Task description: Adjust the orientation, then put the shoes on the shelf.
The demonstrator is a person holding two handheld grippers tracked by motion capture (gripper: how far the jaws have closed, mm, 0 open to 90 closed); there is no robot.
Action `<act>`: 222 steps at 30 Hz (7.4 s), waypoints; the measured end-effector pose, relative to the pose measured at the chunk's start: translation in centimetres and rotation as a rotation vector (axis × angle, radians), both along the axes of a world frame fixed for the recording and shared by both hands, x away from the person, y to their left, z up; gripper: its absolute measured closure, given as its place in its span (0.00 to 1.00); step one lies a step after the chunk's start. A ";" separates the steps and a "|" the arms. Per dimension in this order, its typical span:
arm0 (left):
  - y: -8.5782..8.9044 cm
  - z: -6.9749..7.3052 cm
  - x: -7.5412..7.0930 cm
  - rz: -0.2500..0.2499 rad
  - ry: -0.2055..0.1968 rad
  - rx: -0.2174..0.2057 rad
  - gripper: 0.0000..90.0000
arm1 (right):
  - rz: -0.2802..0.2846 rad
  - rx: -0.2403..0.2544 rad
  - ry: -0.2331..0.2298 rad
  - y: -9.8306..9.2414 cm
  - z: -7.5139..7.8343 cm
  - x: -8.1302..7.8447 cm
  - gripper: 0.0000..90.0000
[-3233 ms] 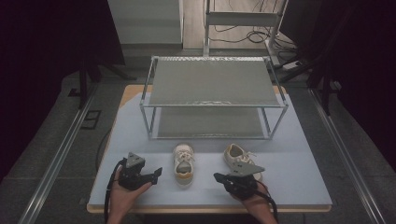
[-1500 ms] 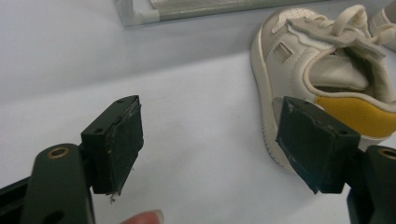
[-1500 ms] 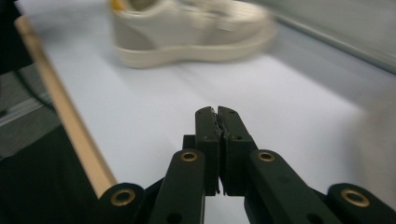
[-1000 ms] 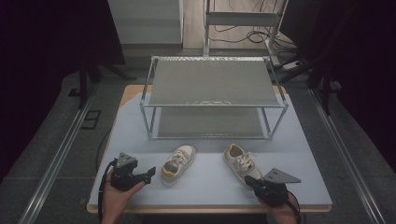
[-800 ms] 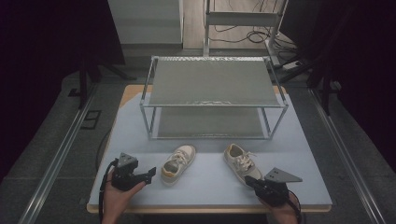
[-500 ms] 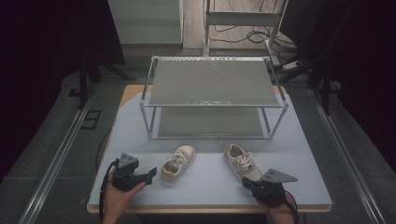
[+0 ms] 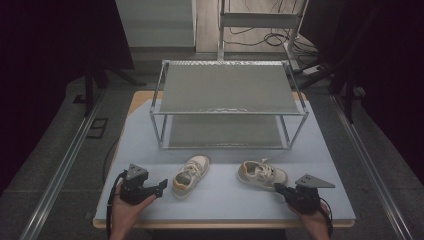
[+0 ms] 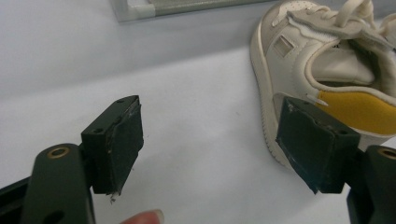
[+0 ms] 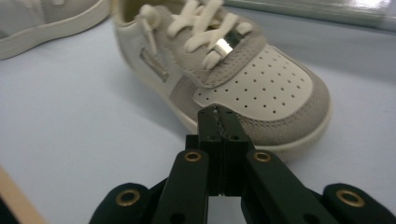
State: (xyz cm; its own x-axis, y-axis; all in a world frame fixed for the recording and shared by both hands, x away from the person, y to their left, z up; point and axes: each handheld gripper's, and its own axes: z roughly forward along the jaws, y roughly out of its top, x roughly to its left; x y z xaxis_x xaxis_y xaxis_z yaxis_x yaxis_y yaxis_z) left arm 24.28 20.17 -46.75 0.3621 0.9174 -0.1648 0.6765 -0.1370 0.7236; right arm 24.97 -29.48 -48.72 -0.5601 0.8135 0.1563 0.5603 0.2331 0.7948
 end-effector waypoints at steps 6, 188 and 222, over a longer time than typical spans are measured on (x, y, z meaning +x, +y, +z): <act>0.2 -0.1 0.1 0.007 0.002 0.001 0.25 | -0.039 -0.019 -0.002 -0.5 0.1 1.7 0.99; -9.1 0.9 6.0 -0.269 0.273 0.189 0.31 | 0.040 -0.294 0.221 1.3 1.2 7.8 0.29; -10.9 3.7 10.3 -0.230 0.159 0.054 0.33 | 0.055 -0.239 0.138 5.0 5.0 10.1 0.29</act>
State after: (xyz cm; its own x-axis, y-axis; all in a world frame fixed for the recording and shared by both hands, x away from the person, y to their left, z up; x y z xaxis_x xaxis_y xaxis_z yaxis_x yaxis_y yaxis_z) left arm 34.53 9.30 -43.03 0.5357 0.8229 -0.1895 0.7275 -0.3358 0.5983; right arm 35.05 -24.48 -43.68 -0.5915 0.8052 0.0416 0.6409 0.4382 0.6303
